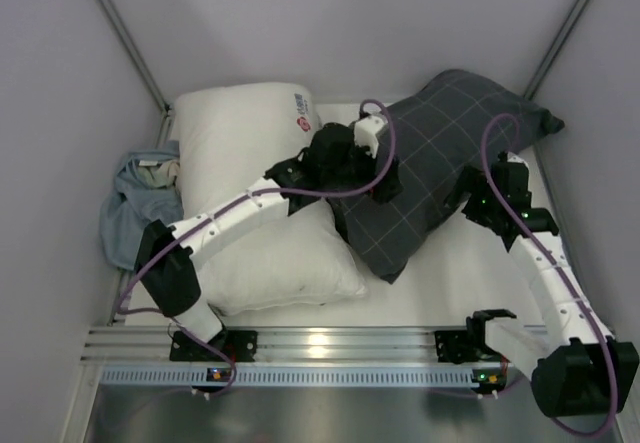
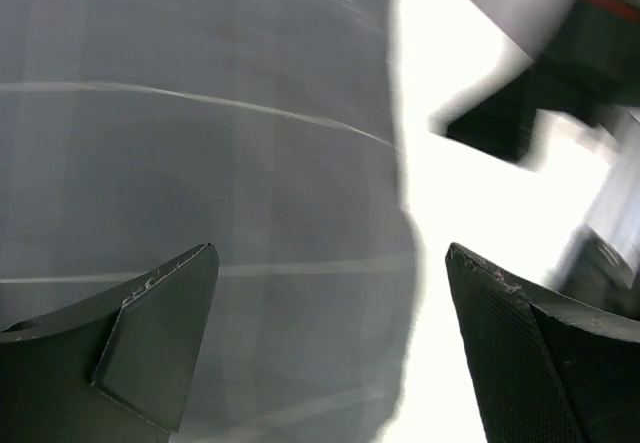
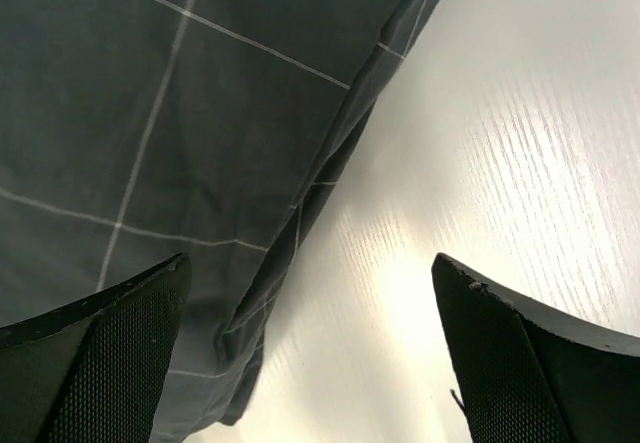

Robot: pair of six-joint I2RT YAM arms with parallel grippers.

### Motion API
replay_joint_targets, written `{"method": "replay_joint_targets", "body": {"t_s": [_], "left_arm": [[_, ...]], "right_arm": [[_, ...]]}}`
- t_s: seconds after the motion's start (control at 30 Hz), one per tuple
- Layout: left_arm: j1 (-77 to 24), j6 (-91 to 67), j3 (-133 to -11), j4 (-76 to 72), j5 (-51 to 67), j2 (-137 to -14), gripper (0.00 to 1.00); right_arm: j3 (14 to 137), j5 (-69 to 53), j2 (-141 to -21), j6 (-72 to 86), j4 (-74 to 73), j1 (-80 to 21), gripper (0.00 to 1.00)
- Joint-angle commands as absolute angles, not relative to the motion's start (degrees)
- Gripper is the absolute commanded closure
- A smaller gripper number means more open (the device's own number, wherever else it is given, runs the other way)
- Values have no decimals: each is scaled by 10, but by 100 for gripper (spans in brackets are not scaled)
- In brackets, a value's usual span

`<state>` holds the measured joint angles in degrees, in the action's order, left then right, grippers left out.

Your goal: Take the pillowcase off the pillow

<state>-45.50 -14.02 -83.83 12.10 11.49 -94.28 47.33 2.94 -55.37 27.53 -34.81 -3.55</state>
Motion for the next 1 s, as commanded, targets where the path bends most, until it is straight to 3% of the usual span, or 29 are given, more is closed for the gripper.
{"method": "replay_joint_targets", "body": {"t_s": [0.0, 0.1, 0.37, 0.53, 0.7, 0.9, 0.97], "left_arm": [[-497, -134, -812, 109, 81, -891, 1], [-531, -129, -779, 108, 62, -886, 1], [-616, -98, -682, 110, -50, -848, 1], [-673, -76, -665, 114, -146, -845, 1], [-722, -71, -674, 109, -349, -910, 1], [-741, -68, -679, 26, -374, -1014, 1], [-745, -47, -688, 3, -387, -1062, 1]], "right_arm": [[490, 43, -591, 275, -324, -26, 1], [492, 13, -625, 279, -275, 0, 1], [463, -207, -742, 320, -89, 136, 1], [444, -261, -787, 358, 34, 151, 1], [447, -279, -844, 393, 122, 155, 0], [432, -314, -883, 441, 245, 156, 1], [425, -314, -890, 448, 271, 156, 5]]}}
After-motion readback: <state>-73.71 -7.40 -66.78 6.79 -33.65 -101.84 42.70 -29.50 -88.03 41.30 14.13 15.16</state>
